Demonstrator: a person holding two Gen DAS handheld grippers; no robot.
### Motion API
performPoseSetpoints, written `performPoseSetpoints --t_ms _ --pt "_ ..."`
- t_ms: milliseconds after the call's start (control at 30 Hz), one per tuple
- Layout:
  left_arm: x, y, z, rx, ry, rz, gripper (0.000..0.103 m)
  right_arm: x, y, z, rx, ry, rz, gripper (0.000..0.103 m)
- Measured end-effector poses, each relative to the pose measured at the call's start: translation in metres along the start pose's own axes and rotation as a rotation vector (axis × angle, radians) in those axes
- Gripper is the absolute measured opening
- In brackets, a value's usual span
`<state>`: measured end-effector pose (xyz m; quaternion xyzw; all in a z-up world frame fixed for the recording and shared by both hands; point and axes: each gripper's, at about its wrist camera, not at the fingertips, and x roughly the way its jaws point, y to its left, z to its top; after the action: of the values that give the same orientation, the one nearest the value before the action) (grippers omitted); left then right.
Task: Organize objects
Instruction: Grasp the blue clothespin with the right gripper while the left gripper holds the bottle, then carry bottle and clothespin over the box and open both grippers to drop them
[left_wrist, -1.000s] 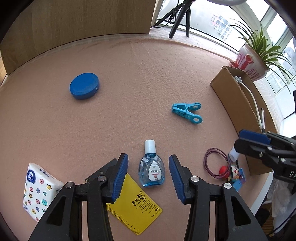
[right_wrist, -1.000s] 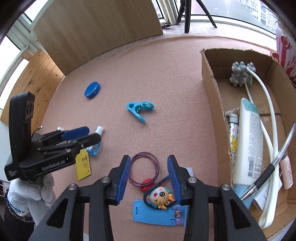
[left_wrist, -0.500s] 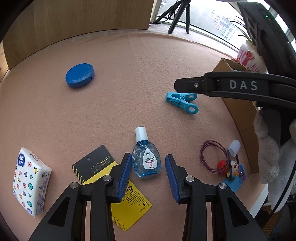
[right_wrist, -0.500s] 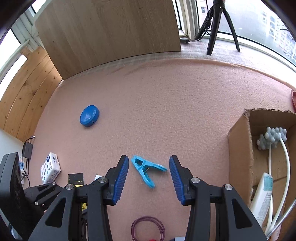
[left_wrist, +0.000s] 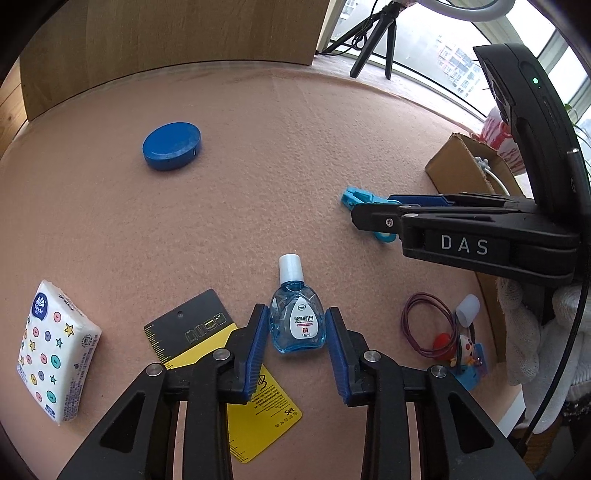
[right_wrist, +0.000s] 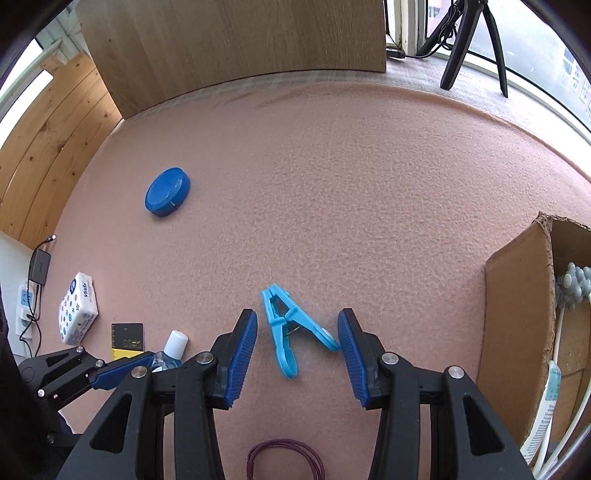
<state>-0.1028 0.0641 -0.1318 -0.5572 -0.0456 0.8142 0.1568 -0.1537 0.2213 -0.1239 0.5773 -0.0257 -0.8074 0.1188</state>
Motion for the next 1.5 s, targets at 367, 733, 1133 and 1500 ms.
performPoseSetpoints --t_ms 367,733,1133,1500 --pt "0.001 0.003 -0.005 -0.076 -0.013 -0.048 0.034 -0.009 -0.007 -0.021 0.045 -0.014 0.004 0.03" --pt "-0.009 -0.012 0.0 -0.103 -0.041 -0.099 0.034 -0.057 -0.032 -0.06 0.186 -0.089 0.118 0.029" --pt "-0.039 -0.051 0.018 -0.052 -0.108 -0.142 0.034 -0.123 -0.071 -0.096 0.249 -0.199 0.092 0.029" --pt "-0.038 -0.131 0.048 0.08 -0.129 -0.211 0.034 -0.164 -0.118 -0.131 0.326 -0.273 -0.012 0.029"
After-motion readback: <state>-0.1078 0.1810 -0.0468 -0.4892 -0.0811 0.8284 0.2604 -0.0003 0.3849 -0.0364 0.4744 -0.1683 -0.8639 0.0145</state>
